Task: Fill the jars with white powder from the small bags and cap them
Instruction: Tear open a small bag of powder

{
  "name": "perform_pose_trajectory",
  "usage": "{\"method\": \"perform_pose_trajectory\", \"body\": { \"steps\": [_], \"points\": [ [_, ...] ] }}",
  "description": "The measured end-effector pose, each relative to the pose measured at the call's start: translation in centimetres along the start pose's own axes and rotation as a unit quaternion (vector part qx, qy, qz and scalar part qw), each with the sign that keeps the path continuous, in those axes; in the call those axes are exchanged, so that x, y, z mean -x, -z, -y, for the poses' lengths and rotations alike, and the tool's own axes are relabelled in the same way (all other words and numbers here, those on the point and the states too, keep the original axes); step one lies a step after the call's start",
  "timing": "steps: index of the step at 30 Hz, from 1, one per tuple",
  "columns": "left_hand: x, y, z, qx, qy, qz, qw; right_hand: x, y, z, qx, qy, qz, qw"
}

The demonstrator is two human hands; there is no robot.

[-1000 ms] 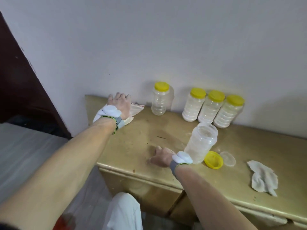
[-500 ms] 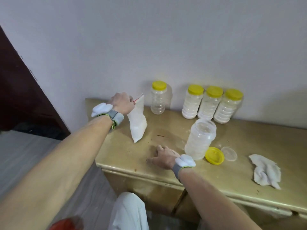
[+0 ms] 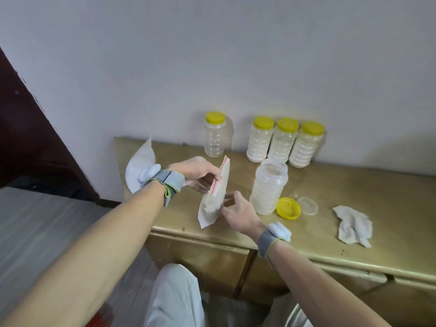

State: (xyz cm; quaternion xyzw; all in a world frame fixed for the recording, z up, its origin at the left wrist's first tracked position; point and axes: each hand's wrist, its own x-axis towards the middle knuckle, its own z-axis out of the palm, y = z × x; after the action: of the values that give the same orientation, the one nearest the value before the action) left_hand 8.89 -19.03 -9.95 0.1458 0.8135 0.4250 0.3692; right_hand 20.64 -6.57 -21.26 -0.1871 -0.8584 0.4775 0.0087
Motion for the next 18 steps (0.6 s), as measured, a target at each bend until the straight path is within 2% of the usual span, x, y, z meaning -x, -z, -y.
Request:
{"method": "perform_pose_trajectory", "body": {
  "steps": [7,18],
  "points": [
    [-0.1,-1.3,1.5,0.039,-0.006,0.052,0.998,1.1,3.1,2.1,-0.175,0.001,-0.058,0.983],
    [-0.3,-3.9,2.6,0.114,-0.045,0.039,0.992,3.2,6.1,1.9,-0.275,-0.023,0.003,0.961]
  ]
}}
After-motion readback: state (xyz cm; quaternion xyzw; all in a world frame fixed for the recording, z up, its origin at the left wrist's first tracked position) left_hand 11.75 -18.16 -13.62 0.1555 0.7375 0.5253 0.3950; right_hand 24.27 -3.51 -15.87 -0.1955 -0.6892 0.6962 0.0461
